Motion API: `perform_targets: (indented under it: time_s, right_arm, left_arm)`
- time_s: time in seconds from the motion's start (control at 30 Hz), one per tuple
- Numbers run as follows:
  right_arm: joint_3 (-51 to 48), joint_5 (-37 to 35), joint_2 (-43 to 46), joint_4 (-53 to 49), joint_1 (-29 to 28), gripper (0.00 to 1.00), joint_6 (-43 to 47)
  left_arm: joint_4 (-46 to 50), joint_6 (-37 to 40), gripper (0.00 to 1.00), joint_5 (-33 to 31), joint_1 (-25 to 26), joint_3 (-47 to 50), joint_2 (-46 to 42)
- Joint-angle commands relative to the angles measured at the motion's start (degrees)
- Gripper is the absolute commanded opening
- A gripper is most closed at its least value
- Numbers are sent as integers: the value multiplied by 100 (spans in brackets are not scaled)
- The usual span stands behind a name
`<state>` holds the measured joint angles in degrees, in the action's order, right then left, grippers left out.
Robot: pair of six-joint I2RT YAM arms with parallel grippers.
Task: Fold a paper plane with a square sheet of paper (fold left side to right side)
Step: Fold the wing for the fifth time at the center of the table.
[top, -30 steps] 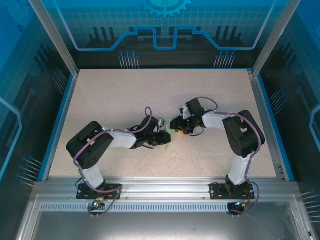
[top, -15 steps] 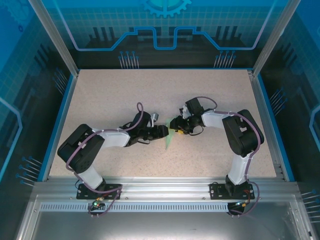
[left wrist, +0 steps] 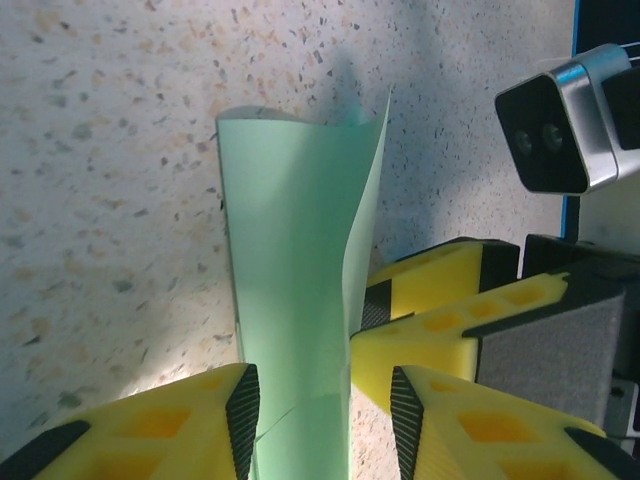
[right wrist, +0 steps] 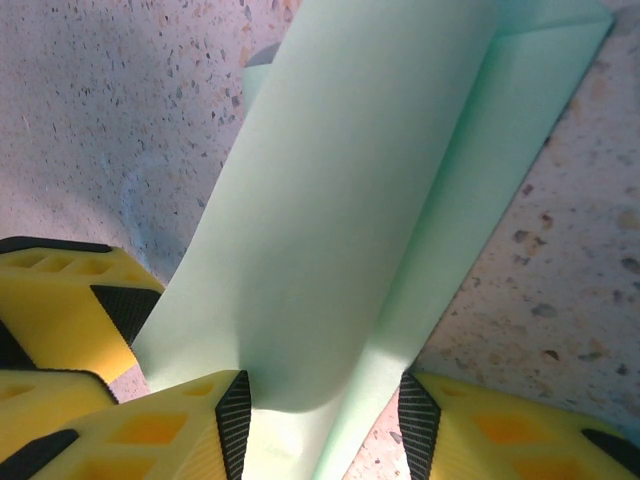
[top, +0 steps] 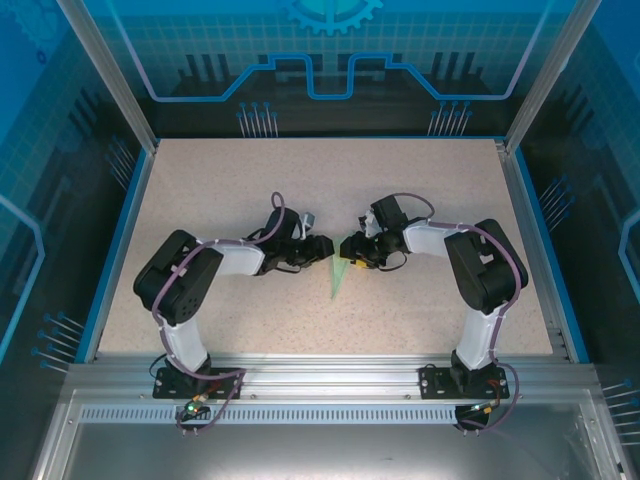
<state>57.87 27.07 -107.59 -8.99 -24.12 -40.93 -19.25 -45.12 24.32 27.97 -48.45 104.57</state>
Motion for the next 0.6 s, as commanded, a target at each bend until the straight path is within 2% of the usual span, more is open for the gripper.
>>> perform_targets:
  time_s: [0.0,0.4,0.57]
  right_arm:
    - [-83,-318,-280,-100,-164,47,138]
    - [-106,-343,-281,-155,-165,47,199]
    - [-142,-354,-193,-170,-164,48,265]
  left_arm:
    - [-110,-36,42,217,-38,-234,156]
    - [-35,56,14,310,-41,-592,717]
    - [0,74,10,294,-37,-679,956]
